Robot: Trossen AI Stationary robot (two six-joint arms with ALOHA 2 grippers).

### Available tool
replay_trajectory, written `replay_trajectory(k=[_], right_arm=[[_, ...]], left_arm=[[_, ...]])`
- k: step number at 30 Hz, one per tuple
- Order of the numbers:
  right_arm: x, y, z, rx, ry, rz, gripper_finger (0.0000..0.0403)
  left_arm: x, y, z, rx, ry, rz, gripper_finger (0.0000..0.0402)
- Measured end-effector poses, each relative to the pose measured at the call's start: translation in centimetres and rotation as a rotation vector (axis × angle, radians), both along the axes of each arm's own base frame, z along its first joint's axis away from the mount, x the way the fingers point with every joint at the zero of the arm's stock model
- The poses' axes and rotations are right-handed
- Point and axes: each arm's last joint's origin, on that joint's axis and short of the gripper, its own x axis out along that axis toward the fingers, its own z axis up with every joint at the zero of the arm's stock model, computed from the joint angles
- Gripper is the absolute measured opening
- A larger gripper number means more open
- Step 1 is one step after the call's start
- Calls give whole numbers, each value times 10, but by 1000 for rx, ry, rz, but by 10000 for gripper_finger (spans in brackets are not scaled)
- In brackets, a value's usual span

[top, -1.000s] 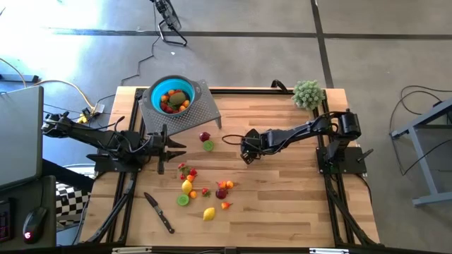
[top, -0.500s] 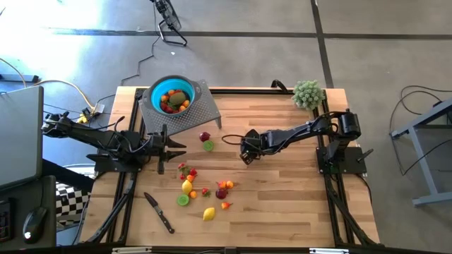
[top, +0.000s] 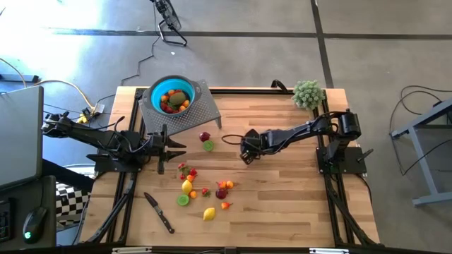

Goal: Pick & Place Fruit
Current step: Put the orange pear into the blue strainer bowl on the shelf

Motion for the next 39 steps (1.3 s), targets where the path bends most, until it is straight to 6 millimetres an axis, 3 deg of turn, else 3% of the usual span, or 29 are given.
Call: replay_trajectory(k=[8,18,28,39], right_arm=[[10,1,13,23,-133,97,126],[22,2,56,-34,-421,222,117],[37,3,90,-145,-727,364,115],[45,8,113,-278,-937,469,115]], left_arm=[[0,0,0,0,0,0,87],[0,0,0,0,0,1,87],[0,0,0,0,0,0,87],[0,0,1,-6,-11,1,87]])
